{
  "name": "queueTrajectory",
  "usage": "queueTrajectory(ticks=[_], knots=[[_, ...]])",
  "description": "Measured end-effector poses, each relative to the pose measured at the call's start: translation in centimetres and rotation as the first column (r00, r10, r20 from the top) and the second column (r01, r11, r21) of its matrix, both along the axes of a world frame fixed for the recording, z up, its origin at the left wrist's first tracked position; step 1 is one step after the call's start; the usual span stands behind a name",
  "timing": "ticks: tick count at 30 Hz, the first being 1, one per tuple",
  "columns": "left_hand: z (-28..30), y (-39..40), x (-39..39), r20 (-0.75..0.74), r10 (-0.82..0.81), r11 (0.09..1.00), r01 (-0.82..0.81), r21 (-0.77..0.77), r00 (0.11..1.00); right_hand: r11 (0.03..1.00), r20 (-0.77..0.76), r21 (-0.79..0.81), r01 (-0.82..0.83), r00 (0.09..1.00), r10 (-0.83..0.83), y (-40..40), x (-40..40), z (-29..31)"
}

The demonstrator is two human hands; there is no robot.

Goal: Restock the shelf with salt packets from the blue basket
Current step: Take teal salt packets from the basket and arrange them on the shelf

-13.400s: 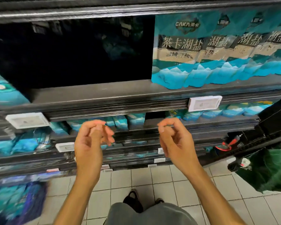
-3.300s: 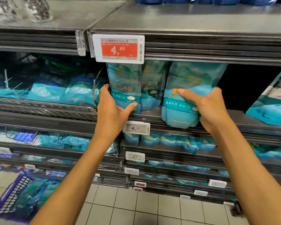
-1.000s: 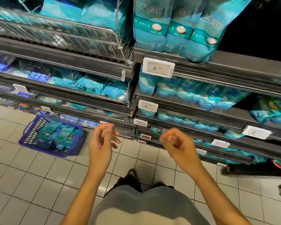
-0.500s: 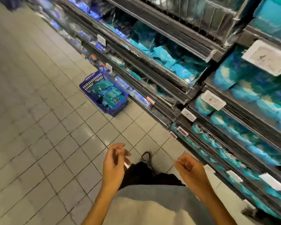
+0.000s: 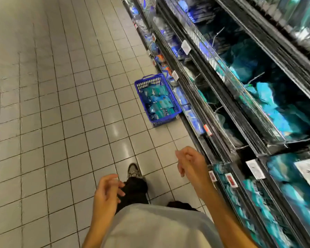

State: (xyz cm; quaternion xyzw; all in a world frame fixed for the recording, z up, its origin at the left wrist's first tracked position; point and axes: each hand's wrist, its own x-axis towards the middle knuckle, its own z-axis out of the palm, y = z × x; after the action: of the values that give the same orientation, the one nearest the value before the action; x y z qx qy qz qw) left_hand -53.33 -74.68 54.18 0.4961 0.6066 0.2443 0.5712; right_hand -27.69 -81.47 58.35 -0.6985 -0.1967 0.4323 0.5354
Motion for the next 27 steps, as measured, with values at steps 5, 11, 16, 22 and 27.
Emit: queueTrajectory(ticks=[5,11,16,22,27], knots=[[-0.1,8.3,-2.8,-0.077,0.014,1.000,-0.015,-0.007,0.997,0.998,0.030,-0.034,-0.044,0.999,0.045,10.3,-0.3,0.1],[0.1,19.3,-3.1,-0.030,-0.044,0.996,0.042,-0.074,0.999,0.998,0.061,-0.064,-0.003,0.998,0.007,17.1,-1.6,-0.5],[0.6,28.9,-0.1,0.060,-0.098,0.987,0.104,-0.119,0.993,0.986,0.091,-0.125,0.112,0.991,-0.101,18.0,-1.3,-1.2],[0.0,39.4,4.1,0.046,-0.153,0.984,0.157,-0.084,0.987,0.954,0.113,-0.186,0.234,0.970,-0.215,21.5,0.6,-2.1],[-1.1,46.2,7.3,-0.005,-0.173,0.980,0.171,-0.102,0.985,0.949,0.098,-0.214,0.233,0.971,-0.216,28.9,4.4,-4.4]])
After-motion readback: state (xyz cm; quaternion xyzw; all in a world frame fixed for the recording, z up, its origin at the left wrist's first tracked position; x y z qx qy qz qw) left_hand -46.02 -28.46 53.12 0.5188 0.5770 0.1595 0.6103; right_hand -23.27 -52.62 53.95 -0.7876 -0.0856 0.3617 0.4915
